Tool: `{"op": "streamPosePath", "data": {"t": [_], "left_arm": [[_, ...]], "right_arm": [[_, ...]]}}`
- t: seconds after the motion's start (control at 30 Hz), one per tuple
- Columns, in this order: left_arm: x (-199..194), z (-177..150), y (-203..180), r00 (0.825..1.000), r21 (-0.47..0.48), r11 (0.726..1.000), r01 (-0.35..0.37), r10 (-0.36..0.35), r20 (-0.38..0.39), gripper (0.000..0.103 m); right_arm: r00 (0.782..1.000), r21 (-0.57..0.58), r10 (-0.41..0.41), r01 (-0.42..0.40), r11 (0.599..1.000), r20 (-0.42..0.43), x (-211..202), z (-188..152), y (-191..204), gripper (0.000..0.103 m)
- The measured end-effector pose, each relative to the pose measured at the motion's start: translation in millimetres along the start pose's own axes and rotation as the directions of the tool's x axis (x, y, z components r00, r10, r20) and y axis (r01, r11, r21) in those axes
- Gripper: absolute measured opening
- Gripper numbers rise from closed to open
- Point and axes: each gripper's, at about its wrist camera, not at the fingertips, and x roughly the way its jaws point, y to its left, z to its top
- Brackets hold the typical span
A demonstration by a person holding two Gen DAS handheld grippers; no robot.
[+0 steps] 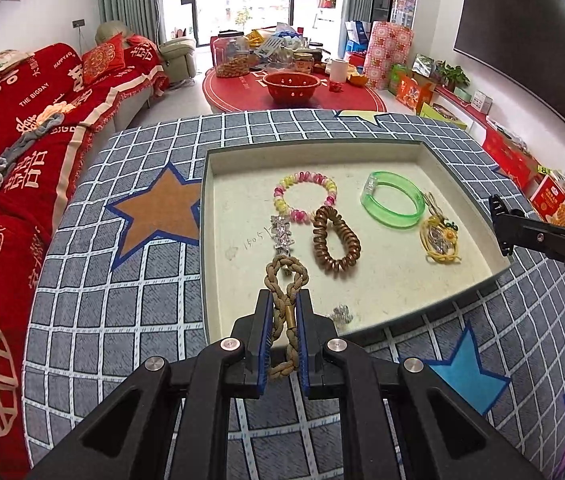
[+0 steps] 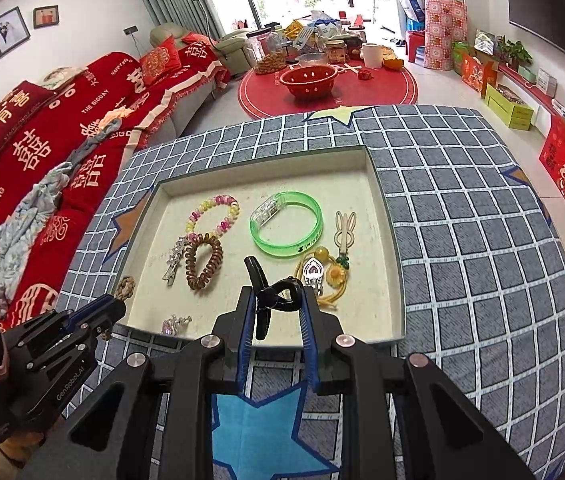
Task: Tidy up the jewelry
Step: 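Carry the cord bracelet and claw clip into the tray and open both tools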
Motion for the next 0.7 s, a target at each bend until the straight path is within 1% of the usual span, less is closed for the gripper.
{"op": "streamPosePath", "data": {"t": [0.43, 0.7], "left_arm": [[29, 21, -10, 1.000, 0.021, 1.000, -0.015, 0.015, -0.010, 0.025], [50, 21, -15, 0.999, 0.030, 0.999, -0.029, 0.030, -0.035, 0.025]], "right_arm": [[1.000, 0.003, -0.005, 0.005, 1.000, -0.018, 24, 23, -1, 0.024], [0.998, 0.027, -0.031, 0.032, 0.999, -0.047, 45, 19, -14, 0.024]]}}
